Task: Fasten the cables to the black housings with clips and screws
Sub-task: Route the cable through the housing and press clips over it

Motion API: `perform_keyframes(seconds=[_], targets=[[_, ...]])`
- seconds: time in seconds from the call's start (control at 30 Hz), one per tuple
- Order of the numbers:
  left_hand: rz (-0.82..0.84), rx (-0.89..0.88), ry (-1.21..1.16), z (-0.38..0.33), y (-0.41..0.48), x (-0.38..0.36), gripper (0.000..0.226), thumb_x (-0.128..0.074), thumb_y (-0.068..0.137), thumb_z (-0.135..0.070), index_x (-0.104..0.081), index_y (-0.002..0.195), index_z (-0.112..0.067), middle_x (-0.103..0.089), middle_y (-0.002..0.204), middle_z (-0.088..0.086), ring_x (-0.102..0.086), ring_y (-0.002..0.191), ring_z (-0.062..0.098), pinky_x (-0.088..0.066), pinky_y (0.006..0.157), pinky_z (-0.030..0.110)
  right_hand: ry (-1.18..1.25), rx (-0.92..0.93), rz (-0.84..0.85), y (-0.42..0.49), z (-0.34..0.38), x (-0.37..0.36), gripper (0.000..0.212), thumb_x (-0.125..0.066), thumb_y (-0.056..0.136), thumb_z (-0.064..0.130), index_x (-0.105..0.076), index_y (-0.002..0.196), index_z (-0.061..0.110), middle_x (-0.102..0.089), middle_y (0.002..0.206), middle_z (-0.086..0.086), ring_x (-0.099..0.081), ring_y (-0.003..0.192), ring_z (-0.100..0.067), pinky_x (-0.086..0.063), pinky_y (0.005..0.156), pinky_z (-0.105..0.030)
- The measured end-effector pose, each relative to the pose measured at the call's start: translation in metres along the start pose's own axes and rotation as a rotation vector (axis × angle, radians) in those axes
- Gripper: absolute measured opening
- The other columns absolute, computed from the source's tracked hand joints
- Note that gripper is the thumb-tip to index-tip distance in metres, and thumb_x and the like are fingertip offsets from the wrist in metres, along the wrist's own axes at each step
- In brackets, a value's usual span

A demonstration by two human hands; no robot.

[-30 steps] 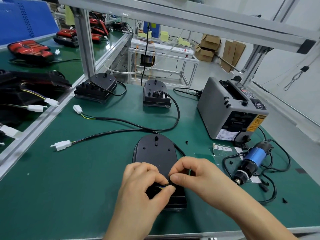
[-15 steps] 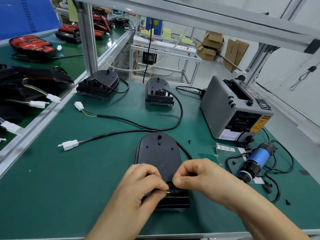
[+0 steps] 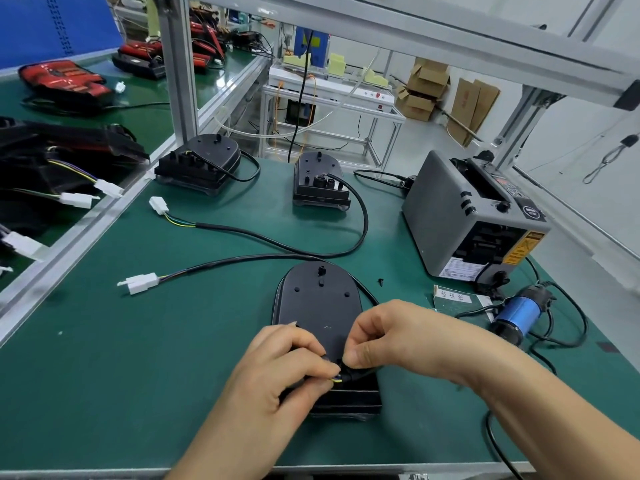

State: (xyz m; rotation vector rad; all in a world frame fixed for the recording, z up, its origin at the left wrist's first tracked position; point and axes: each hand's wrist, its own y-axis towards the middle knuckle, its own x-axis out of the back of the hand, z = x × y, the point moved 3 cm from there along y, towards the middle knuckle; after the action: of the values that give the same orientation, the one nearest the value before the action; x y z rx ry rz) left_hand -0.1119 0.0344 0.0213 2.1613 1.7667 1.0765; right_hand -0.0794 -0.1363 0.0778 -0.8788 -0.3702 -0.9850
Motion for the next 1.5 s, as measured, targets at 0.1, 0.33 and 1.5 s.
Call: perform_keyframes(seconds=[0.1,0.33,1.5], targets=[[0.016,0.022,-0.015,0.0,0.0,0.001,0.01,-0.059,0.082,-0.034,-0.067,0.088,-0.033,-0.056,0.094,-0.02,-0.054,0.097,0.008,-0.033,0.101,0.015,-0.079,-0.02,0.041,0.003,0.005,0.005,0.01,-0.072,0.08,0.033,-0.069,0.075,0.025,-0.065,0.07,0.015,-0.057,0.07,-0.001,-0.049,0.08,-0.027],[0.023,0.104,-0.079,0.0,0.0,0.003,0.015,-0.059,0.079,-0.038,-0.066,0.091,-0.032,-0.063,0.096,-0.018,-0.06,0.098,0.006,-0.033,0.102,0.012,-0.167,-0.054,0.123,0.011,0.011,0.012,0.016,-0.072,0.081,0.034,-0.07,0.085,0.019,-0.063,0.078,0.008,-0.054,0.076,-0.007,-0.045,0.081,-0.027],[0.003,0.229,-0.026,-0.006,0.002,0.002,0.029,-0.066,0.063,-0.058,-0.063,0.078,-0.033,-0.057,0.087,-0.015,-0.057,0.092,0.004,-0.039,0.082,0.01,-0.287,-0.038,0.152,0.015,0.018,0.009,0.017,-0.071,0.08,0.039,-0.064,0.077,0.023,-0.054,0.06,0.016,-0.048,0.058,-0.001,-0.041,0.06,-0.016]])
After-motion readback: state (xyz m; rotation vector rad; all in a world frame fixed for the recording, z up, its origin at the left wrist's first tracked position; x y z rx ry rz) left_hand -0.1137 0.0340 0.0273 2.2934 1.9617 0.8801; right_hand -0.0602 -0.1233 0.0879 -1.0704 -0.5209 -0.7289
